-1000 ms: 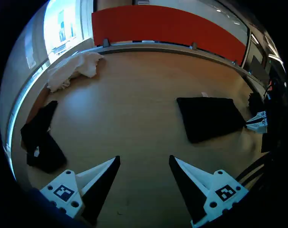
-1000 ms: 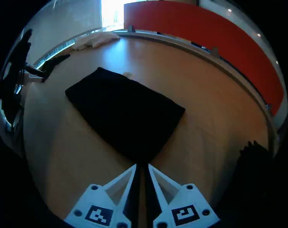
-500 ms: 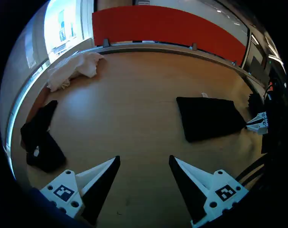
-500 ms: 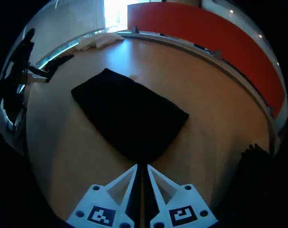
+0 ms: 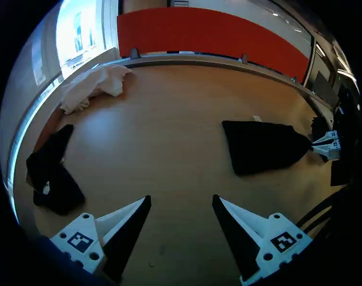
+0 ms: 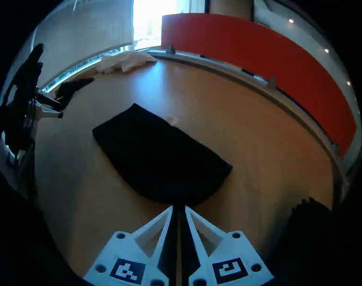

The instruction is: Fold towel

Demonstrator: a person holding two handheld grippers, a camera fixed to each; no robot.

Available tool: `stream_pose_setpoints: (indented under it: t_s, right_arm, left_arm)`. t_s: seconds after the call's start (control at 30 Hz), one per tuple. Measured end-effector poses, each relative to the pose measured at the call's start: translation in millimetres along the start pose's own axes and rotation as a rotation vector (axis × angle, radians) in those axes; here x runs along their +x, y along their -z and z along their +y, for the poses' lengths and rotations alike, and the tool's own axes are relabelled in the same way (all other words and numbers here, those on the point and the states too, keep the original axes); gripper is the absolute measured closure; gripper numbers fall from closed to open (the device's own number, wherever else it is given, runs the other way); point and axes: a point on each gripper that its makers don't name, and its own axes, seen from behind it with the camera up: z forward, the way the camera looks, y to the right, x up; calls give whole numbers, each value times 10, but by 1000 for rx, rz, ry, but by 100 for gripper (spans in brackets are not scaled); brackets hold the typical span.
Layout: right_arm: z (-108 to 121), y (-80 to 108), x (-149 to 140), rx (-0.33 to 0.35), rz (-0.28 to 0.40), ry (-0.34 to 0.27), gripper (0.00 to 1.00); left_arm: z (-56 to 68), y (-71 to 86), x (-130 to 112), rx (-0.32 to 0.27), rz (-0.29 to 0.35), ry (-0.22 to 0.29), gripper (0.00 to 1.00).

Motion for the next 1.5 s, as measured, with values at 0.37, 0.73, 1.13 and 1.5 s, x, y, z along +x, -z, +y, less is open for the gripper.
stream_pose_setpoints:
  t_s: [0.37, 0.73, 1.13, 1.5]
  right_arm:
    - [-99, 20, 635, 6, 77, 83, 98]
    - [-272, -53, 1149, 28, 129, 144, 98]
    - [-477, -154, 1400, 57, 145, 178, 98]
    - [-879, -391, 1586, 136, 133, 229, 98]
  left_arm:
    - [-14, 48, 7, -5, 13, 14, 4]
    - [-67, 73, 1, -4, 19, 29, 5]
    - [-132, 96, -19, -3, 24, 43, 4]
    - [-240, 201, -37, 3, 37, 54, 4]
